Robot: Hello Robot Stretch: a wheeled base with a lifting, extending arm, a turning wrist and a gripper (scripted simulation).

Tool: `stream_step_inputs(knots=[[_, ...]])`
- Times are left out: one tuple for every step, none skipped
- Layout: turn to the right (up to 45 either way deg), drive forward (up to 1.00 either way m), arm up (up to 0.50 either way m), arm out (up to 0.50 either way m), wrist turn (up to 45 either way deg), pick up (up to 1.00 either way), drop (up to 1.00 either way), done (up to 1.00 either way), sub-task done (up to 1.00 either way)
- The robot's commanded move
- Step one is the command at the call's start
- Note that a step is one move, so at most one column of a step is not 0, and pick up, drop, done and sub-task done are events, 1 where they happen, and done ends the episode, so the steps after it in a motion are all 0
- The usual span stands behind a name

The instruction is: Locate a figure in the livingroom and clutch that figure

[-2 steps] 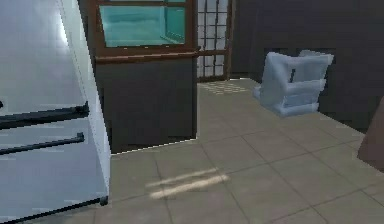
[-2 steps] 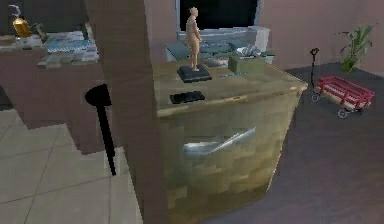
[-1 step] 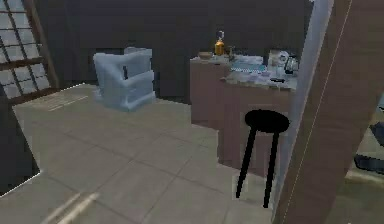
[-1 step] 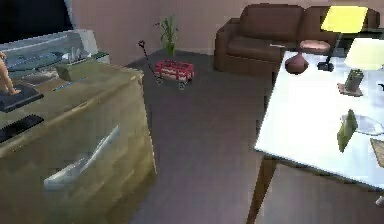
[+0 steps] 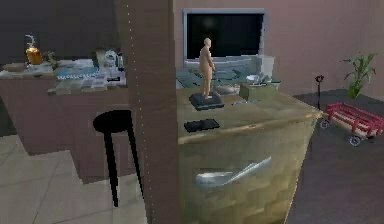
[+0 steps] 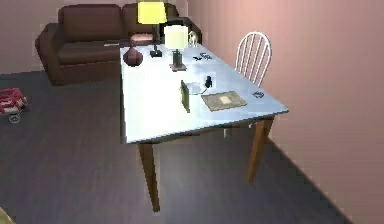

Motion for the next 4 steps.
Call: stream_step_inputs(knots=[[33.0, 0.0, 0.0, 0.0, 0.0, 0.0, 0.0, 0.0, 0.0], [0.0, 0.55, 0.0, 0.0, 0.0, 0.0, 0.0, 0.0, 0.0], [-45.0, 0.0, 0.0, 0.0, 0.0, 0.0, 0.0, 0.0, 0.0], [-45.0, 0.0, 0.0, 0.0, 0.0, 0.0, 0.0, 0.0, 0.0]])
